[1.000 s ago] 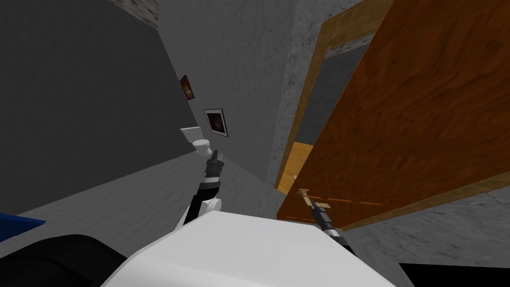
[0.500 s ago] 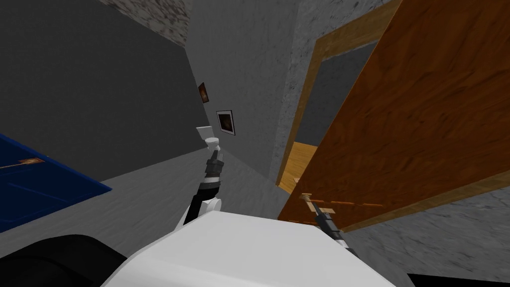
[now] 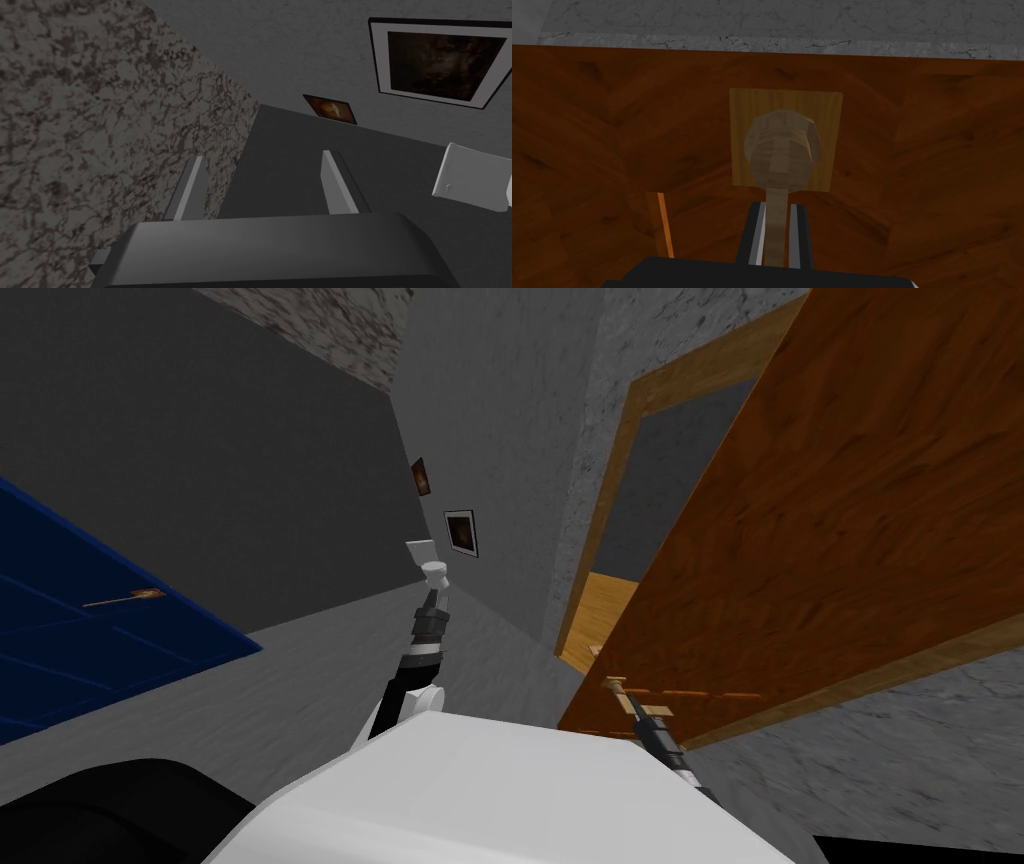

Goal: Pull the door open

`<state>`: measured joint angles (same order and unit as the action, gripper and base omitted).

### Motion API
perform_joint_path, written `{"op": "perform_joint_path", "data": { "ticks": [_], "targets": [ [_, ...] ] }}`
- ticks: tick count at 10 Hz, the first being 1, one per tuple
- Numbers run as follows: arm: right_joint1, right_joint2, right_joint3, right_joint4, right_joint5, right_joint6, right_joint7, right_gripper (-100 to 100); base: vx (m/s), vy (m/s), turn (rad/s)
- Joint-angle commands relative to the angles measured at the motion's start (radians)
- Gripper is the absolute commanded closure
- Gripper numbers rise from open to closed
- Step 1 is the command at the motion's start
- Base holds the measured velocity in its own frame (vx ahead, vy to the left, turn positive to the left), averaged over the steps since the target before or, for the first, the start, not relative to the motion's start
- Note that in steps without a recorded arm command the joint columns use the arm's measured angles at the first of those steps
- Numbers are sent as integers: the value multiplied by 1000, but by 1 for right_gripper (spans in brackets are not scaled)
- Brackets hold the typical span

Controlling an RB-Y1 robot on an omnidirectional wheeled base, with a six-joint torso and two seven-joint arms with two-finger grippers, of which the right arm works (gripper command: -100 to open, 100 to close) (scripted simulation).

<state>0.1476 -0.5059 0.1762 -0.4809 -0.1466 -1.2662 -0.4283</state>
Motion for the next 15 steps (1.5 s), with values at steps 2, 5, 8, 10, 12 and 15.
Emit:
{"op": "perform_joint_path", "data": {
  "ticks": [2, 5, 8, 10, 12, 15],
  "targets": [
    [-21, 14, 2, -13, -11, 40, 19, 100, -208, -88, 187],
    [-62, 30, 3, 0, -25, 73, 39, 100, -194, -56, 137],
    [-92, 42, 3, 9, -36, 97, 53, 100, -194, -89, 141],
    [-116, 51, 3, 16, -44, 116, 65, 100, -78, -22, 50],
    [-132, 57, 3, 21, -49, 128, 72, 100, -183, -62, 162],
    [-171, 72, 3, 33, -63, 160, 91, 100, -132, -63, 128]
  ]
}}
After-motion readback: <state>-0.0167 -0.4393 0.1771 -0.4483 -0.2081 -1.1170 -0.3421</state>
